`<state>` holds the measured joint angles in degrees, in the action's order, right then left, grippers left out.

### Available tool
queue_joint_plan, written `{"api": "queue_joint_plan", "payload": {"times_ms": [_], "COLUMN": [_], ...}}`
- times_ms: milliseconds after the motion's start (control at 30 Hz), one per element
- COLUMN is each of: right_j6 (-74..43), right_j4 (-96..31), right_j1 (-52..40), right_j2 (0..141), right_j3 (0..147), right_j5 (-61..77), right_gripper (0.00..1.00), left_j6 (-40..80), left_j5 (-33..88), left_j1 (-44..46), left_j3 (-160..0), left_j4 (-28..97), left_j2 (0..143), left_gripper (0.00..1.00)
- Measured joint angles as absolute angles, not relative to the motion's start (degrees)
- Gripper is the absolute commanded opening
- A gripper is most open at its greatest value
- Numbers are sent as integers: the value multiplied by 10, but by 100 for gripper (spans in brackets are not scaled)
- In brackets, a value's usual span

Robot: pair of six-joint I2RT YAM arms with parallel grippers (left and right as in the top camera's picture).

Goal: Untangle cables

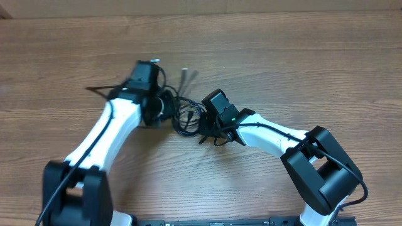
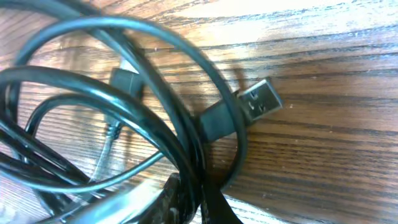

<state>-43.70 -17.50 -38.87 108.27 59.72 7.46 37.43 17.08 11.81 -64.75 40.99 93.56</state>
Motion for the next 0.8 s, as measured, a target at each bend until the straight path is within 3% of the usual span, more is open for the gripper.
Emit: {"api": "queue_joint_plan", "payload": {"times_ms": [267, 467, 600, 800], "right_j6": [-437, -437, -437, -437], "right_j4": [-174, -171, -171, -171], "right_j1": [-389, -389, -389, -389], "right_j2": [1083, 1084, 1084, 1084], "right_j3": [597, 597, 597, 597], "right_j5": [70, 70, 70, 69], "right_gripper": [7, 8, 8, 8], "left_j6": [315, 289, 284, 283], "left_j5": [222, 110, 58, 23], "left_j1": [81, 81, 81, 81], "left_j3": [-648, -648, -648, -647], "left_j4": [449, 522, 528, 529], "left_j2": [909, 909, 913, 965], "left_gripper": [4, 6, 17, 22]}}
